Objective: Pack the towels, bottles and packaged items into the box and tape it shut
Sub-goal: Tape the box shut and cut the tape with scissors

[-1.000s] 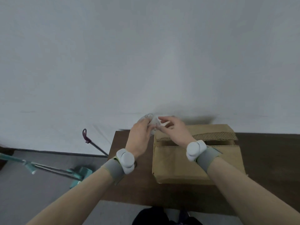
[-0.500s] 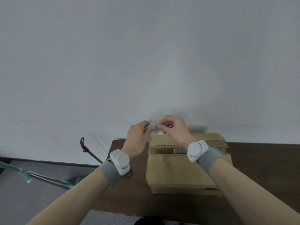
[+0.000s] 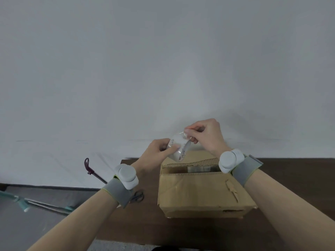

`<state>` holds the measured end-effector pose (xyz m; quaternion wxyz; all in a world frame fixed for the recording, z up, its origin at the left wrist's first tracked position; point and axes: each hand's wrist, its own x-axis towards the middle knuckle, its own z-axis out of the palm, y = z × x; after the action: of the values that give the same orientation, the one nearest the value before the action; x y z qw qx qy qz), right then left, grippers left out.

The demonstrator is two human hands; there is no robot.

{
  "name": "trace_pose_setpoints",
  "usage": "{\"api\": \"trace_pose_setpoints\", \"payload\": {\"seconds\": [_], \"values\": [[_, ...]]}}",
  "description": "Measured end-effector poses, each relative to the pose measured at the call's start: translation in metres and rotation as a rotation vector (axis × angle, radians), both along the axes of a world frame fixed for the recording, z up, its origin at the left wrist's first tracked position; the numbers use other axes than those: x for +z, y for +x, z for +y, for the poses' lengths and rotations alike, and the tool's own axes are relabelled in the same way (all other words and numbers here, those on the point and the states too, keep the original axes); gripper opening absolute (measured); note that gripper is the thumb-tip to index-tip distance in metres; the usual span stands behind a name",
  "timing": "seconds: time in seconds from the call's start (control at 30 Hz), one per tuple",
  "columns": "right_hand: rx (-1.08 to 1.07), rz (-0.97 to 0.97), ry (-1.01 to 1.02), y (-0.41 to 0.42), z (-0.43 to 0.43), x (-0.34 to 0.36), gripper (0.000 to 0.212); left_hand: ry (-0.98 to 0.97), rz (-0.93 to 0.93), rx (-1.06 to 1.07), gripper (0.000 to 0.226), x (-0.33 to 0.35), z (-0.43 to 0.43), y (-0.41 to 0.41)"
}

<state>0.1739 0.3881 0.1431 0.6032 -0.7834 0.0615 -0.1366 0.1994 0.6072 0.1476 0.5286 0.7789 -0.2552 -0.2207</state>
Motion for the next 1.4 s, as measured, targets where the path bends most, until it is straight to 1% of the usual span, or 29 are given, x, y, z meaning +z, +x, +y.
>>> {"api": "trace_pose_setpoints", "payload": {"seconds": [0.07, 0.17, 0.23, 0.27, 0.37, 0.43, 0.47, 0.53, 0.6, 0.63, 0.7, 0.77, 0.83, 0.87, 0.93, 0.97, 1.03, 1.07, 1.13, 1.17, 1.23, 1.27, 1.33, 1.37, 1.4], "values": [[-0.020, 0.010, -0.045, -0.004, -0.008, 0.003, 0.003, 0.011, -0.033, 0.015, 0.041, 0.000, -0.003, 0.003], [-0.060, 0.007, -0.129, -0.008, -0.016, 0.011, 0.006, 0.105, -0.174, 0.033, 0.043, 0.003, -0.012, 0.008], [-0.102, -0.030, -0.130, -0.008, -0.024, 0.021, 0.007, 0.185, -0.274, 0.091, 0.043, 0.005, -0.019, 0.011], [-0.104, -0.048, -0.139, -0.006, -0.025, 0.027, 0.008, 0.201, -0.291, 0.137, 0.046, 0.004, -0.020, 0.012], [-0.119, -0.095, -0.171, -0.002, -0.030, 0.043, 0.009, 0.196, -0.275, 0.186, 0.059, 0.007, -0.031, 0.014], [-0.154, -0.092, -0.159, -0.003, -0.038, 0.048, 0.008, 0.241, -0.308, 0.149, 0.068, 0.014, -0.039, 0.017], [-0.175, -0.081, -0.147, -0.004, -0.044, 0.049, 0.008, 0.248, -0.285, 0.106, 0.073, 0.019, -0.041, 0.020], [-0.216, -0.053, -0.098, -0.009, -0.057, 0.048, 0.008, 0.205, -0.138, -0.022, 0.075, 0.025, -0.038, 0.025], [-0.235, -0.021, -0.076, -0.016, -0.069, 0.046, 0.008, 0.174, -0.031, -0.130, 0.065, 0.024, -0.036, 0.027], [-0.239, -0.003, -0.075, -0.020, -0.073, 0.045, 0.008, 0.186, -0.036, -0.171, 0.060, 0.023, -0.039, 0.026], [-0.227, 0.017, -0.102, -0.026, -0.076, 0.045, 0.008, 0.238, -0.111, -0.223, 0.054, 0.019, -0.042, 0.024], [-0.284, 0.000, -0.131, -0.029, -0.087, 0.051, 0.009, 0.373, -0.239, -0.254, 0.058, 0.016, -0.047, 0.029], [-0.369, -0.045, -0.114, -0.032, -0.106, 0.060, 0.010, 0.492, -0.334, -0.199, 0.063, 0.012, -0.041, 0.033], [-0.392, -0.062, -0.106, -0.035, -0.118, 0.064, 0.010, 0.488, -0.335, -0.155, 0.063, 0.008, -0.037, 0.033], [-0.421, -0.073, -0.094, -0.045, -0.142, 0.067, 0.009, 0.410, -0.280, -0.124, 0.064, 0.002, -0.039, 0.030], [-0.417, -0.065, -0.069, -0.045, -0.146, 0.063, 0.009, 0.390, -0.241, -0.130, 0.066, 0.001, -0.038, 0.029], [-0.428, -0.014, -0.015, -0.050, -0.157, 0.048, 0.010, 0.401, -0.203, -0.211, 0.070, -0.003, -0.050, 0.023], [-0.434, 0.020, 0.023, -0.054, -0.163, 0.037, 0.011, 0.430, -0.212, -0.238, 0.071, -0.006, -0.058, 0.020], [-0.422, 0.091, 0.097, -0.061, -0.169, 0.011, 0.013, 0.475, -0.265, -0.203, 0.071, -0.010, -0.062, 0.019], [-0.415, 0.122, 0.140, -0.067, -0.174, -0.002, 0.014, 0.497, -0.291, -0.167, 0.068, -0.014, -0.065, 0.020], [-0.409, 0.162, 0.265, -0.080, -0.181, -0.028, 0.014, 0.549, -0.297, -0.125, 0.054, -0.023, -0.068, 0.021], [-0.410, 0.170, 0.321, -0.083, -0.181, -0.037, 0.014, 0.581, -0.288, -0.133, 0.054, -0.025, -0.068, 0.022], [-0.439, 0.188, 0.371, -0.092, -0.183, -0.054, 0.014, 0.685, -0.282, -0.217, 0.064, -0.031, -0.077, 0.020], [-0.460, 0.193, 0.371, -0.095, -0.183, -0.061, 0.014, 0.746, -0.291, -0.268, 0.065, -0.035, -0.083, 0.018], [-0.481, 0.194, 0.364, -0.097, -0.183, -0.065, 0.014, 0.794, -0.296, -0.307, 0.061, -0.040, -0.089, 0.017]]}}
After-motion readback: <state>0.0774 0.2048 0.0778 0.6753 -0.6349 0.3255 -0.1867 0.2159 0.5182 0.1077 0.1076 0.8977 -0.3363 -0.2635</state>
